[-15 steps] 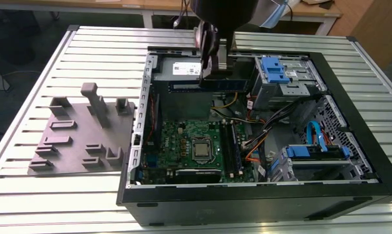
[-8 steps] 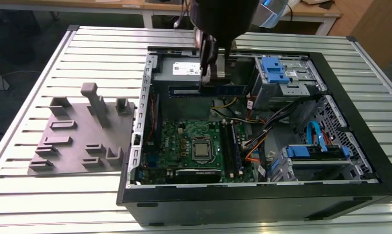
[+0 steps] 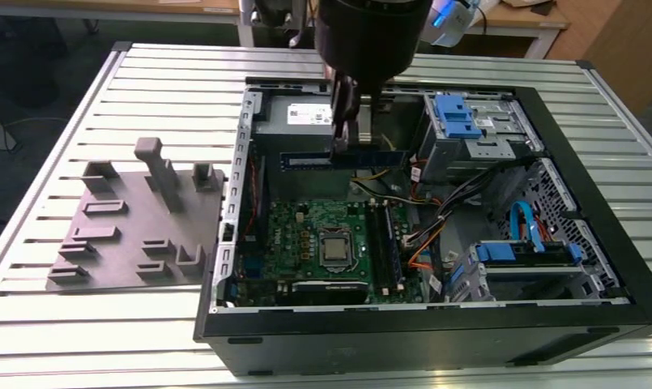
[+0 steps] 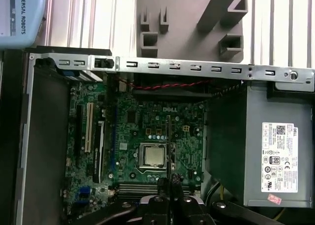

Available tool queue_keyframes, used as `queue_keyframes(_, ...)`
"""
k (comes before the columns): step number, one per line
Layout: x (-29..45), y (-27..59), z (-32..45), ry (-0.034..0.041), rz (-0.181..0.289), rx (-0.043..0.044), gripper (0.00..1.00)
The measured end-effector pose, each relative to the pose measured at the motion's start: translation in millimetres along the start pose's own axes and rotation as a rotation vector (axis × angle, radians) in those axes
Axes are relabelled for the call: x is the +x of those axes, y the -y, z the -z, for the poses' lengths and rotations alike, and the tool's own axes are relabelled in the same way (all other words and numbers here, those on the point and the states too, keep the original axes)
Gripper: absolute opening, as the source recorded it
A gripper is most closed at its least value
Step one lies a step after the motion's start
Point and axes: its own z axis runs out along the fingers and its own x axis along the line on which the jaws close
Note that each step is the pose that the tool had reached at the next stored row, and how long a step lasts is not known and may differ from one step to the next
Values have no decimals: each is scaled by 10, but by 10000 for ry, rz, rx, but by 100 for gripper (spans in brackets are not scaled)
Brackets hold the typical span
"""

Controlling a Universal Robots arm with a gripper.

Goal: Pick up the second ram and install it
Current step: 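Pick up the second ram and move it above second insertion slot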

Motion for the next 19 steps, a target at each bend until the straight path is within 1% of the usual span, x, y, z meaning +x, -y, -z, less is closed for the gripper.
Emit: queue_keyframes(19,16,18,-323,0,0,0,13)
